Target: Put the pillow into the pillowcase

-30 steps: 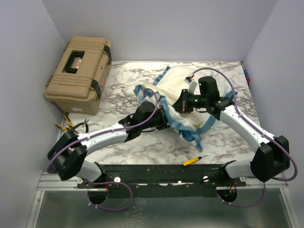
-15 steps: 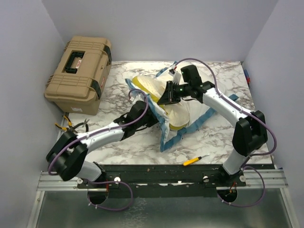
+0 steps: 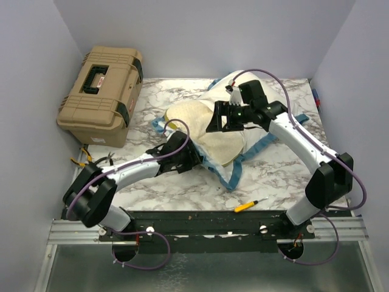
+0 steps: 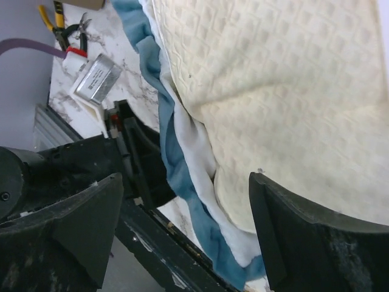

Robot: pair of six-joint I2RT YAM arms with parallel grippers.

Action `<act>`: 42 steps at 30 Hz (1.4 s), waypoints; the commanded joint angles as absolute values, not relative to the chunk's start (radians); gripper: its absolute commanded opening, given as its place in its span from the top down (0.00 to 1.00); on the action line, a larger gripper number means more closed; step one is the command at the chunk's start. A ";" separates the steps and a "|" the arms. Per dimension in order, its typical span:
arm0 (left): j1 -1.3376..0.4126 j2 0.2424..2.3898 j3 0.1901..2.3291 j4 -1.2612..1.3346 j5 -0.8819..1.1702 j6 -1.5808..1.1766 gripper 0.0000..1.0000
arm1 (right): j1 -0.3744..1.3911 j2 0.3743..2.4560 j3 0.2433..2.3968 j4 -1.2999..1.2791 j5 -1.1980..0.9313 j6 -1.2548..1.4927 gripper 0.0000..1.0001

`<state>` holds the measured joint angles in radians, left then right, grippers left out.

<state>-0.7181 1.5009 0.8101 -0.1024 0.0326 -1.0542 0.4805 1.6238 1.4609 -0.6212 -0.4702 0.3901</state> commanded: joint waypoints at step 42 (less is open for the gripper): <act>-0.698 1.755 1.143 -0.048 0.191 -0.925 0.99 | 0.453 1.866 1.645 -0.755 0.083 0.215 1.00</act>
